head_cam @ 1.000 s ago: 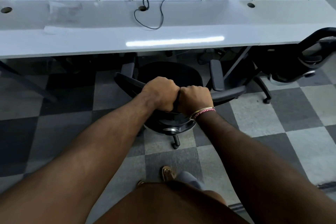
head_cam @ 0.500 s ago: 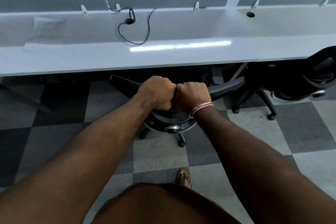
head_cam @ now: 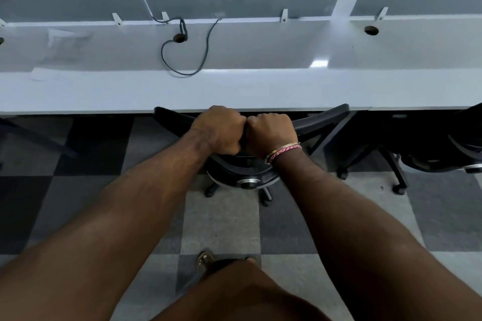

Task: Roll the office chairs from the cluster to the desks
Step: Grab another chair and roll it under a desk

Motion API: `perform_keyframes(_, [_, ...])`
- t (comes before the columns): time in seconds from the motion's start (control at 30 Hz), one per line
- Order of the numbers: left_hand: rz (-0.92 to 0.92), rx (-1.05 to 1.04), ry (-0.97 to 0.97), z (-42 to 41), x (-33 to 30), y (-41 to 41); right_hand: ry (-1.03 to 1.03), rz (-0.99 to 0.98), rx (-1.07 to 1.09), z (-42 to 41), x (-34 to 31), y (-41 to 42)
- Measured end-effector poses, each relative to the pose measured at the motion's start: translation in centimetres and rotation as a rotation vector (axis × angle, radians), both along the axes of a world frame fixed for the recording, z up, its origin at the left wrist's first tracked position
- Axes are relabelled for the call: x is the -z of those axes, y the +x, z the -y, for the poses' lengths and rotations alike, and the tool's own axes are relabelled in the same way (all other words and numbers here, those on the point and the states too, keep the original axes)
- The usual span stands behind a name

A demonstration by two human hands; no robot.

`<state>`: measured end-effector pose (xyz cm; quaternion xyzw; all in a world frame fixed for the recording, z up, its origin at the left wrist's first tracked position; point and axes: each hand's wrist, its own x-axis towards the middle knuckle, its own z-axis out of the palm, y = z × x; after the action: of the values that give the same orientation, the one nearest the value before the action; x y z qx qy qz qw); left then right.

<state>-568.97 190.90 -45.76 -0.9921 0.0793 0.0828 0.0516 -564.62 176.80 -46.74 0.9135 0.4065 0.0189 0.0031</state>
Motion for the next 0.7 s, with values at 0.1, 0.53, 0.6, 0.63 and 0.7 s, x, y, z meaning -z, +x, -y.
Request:
perform_keyframes(0.1, [0.017, -0.005, 0.013, -1.2, -0.2, 1.3, 0.020, 0.010, -0.015, -0.9, 0.2, 1.2])
perform_keyframes(0.53, [0.064, 0.015, -0.042, -2.9, 0.4, 2.6, 0.070, 0.102, -0.008, -2.7, 1.5, 3.3])
perform_keyframes(0.6, [0.066, 0.005, -0.050, -2.8, 0.4, 1.9, 0.067, 0.102, -0.011, -2.6, 1.2, 2.4])
perform_keyframes(0.63, [0.061, -0.005, -0.061, -2.7, 0.3, 1.5, 0.051, 0.090, -0.017, -2.5, 0.9, 2.0])
perform_keyframes(0.7, [0.054, -0.024, -0.090, -2.2, -0.1, 0.6, 0.010, 0.058, -0.018, -2.3, 0.5, 1.2])
